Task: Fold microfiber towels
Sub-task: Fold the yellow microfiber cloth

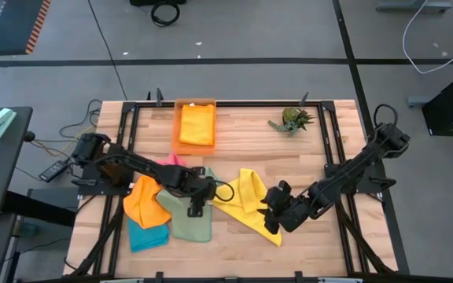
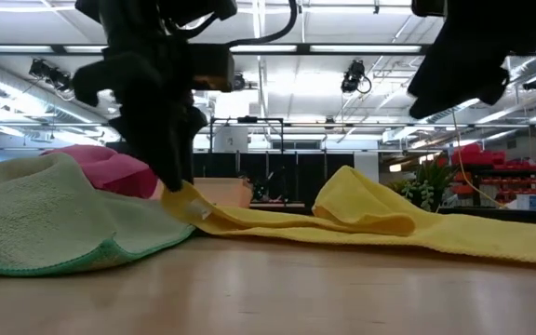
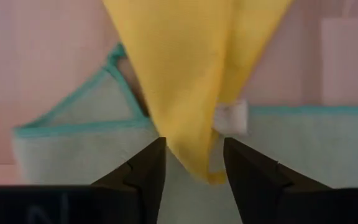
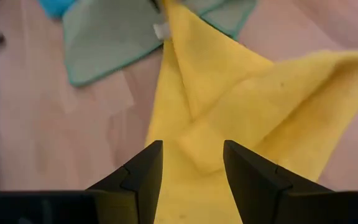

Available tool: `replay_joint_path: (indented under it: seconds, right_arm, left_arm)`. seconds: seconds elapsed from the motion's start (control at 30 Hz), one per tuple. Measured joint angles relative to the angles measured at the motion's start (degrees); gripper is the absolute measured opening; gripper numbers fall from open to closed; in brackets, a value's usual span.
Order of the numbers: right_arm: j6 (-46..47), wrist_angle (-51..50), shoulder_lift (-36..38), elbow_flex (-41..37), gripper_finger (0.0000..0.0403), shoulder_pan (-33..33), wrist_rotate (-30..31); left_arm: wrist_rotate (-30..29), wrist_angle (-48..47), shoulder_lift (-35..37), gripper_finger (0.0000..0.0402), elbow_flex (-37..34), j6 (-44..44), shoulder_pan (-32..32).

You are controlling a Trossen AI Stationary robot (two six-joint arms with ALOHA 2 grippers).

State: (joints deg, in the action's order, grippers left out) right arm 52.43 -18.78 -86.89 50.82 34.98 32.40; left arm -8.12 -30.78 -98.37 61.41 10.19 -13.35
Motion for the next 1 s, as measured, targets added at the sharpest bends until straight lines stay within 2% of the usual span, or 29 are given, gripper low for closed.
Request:
replay_joint_path:
  seconds: [0.1,0.47,0.8,1.0]
  right_arm:
    - [-7.61,5.74,-4.34,0.08,0.0176,-1.27,0.09]
    - [-22.13,5.16,-19.01,7.78,0.0176,-2.2,-0.72]
    - [-22.04,1.62,-23.68,10.79,0.0174,-2.75,1.21]
    - [-21.01,2.27,-25.71,10.79,0.015,-2.71,1.97]
  left_arm:
    - [-0.29,0.0,0.0,0.0156,0.0,0.19,0.61]
    - [-0.24,-0.49,0.02,0.0105,0.0,2.77,0.75]
    - [-0.24,-0.43,0.02,0.0078,0.0,4.24,0.73]
    - [-0.22,-0.42,0.06,0.007,0.0,4.25,0.73]
